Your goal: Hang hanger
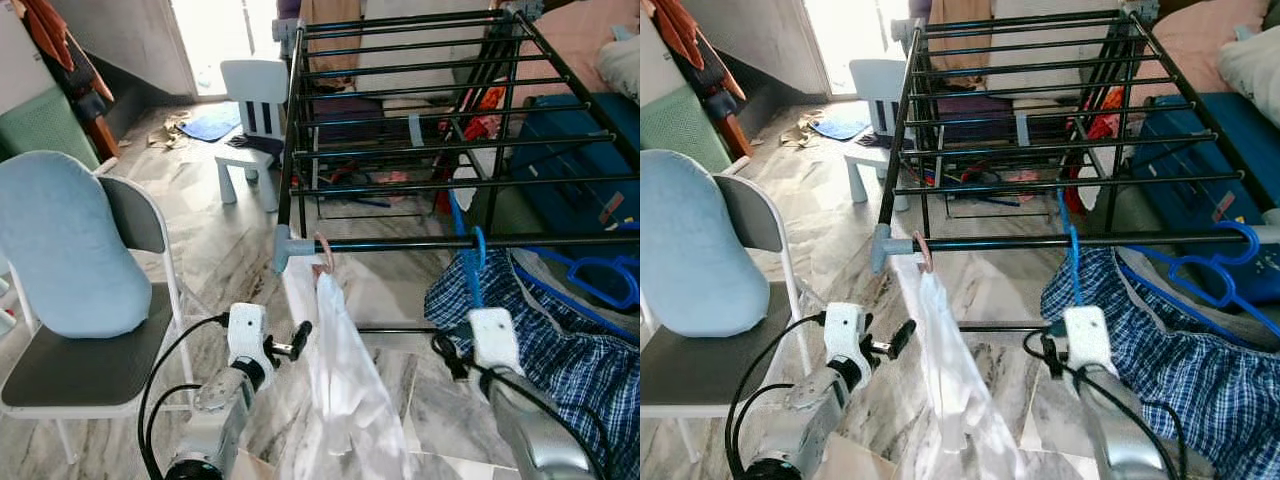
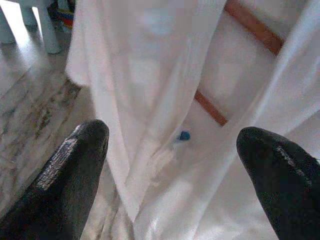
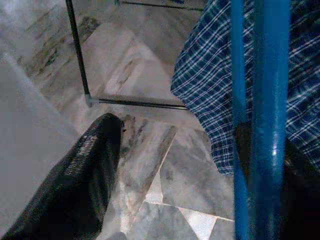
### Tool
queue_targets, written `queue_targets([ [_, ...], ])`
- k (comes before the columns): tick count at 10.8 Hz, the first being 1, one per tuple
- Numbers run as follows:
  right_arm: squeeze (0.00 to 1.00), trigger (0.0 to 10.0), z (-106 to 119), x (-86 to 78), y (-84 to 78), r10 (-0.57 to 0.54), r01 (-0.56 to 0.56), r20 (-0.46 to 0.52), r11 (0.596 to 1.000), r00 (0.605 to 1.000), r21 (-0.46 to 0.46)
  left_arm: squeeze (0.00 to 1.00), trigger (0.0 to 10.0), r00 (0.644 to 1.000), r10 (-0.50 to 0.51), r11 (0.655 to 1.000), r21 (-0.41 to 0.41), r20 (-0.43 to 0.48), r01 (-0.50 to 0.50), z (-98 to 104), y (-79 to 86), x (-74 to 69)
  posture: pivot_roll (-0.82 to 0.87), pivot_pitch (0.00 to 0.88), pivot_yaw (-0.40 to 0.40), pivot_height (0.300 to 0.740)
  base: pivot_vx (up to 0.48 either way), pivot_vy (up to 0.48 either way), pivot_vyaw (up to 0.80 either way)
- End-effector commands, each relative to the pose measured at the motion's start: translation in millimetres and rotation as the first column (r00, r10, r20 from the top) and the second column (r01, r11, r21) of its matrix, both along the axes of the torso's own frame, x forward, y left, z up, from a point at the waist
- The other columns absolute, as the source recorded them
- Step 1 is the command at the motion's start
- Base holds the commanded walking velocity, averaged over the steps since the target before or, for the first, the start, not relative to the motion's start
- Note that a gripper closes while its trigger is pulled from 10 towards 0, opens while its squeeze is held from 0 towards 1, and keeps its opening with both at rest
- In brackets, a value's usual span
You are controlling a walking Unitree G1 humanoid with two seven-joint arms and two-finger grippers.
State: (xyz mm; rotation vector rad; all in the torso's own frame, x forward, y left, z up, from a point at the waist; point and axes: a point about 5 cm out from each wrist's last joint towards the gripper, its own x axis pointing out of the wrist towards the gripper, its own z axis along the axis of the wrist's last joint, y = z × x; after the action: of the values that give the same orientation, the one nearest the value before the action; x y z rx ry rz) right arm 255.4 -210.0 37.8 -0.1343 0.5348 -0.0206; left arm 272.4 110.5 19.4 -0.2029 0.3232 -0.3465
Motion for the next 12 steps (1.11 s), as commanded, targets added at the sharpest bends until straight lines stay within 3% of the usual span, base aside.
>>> queue_targets([
  [1,1.00,10.0,4.3,0.2,1.3,0.008,-0.008,0.028,1.000,1.000,0.000,0.00,10.0,0.999,0.030,0.999,0.015,0.040,-0.030,6.4,5.2,3.1,-0.17,0.000,0.106,0.740,0.000,0.000,0.00],
  [6,0.97,10.0,8.8,-3.3,0.7,0.017,-0.015,0.111,1.000,0.994,-0.025,0.00,10.0,0.998,0.061,0.997,0.045,0.033,-0.062,4.5,9.2,4.2,-0.17,0.000,0.109,0.740,0.000,0.000,0.00],
  [7,0.22,10.0,10.3,-3.4,1.4,0.028,-0.024,0.126,0.999,0.992,-0.032,0.00,10.0,0.998,0.060,0.997,0.050,0.029,-0.062,3.6,8.8,3.8,-0.17,0.000,0.111,0.740,0.000,0.000,0.00],
  [8,0.00,10.0,10.3,-3.0,1.9,0.028,-0.024,0.132,0.999,0.991,-0.032,0.00,10.0,0.998,0.059,0.997,0.053,0.026,-0.060,3.2,8.8,3.9,-0.17,0.000,0.110,0.740,0.000,0.000,0.00],
  [12,0.00,10.0,11.8,-1.6,3.5,0.034,-0.029,0.148,0.999,0.988,-0.035,0.00,10.0,0.998,0.057,0.997,0.060,0.023,-0.058,2.4,7.6,4.0,-0.17,0.000,0.106,0.740,-0.128,0.000,0.00],
])
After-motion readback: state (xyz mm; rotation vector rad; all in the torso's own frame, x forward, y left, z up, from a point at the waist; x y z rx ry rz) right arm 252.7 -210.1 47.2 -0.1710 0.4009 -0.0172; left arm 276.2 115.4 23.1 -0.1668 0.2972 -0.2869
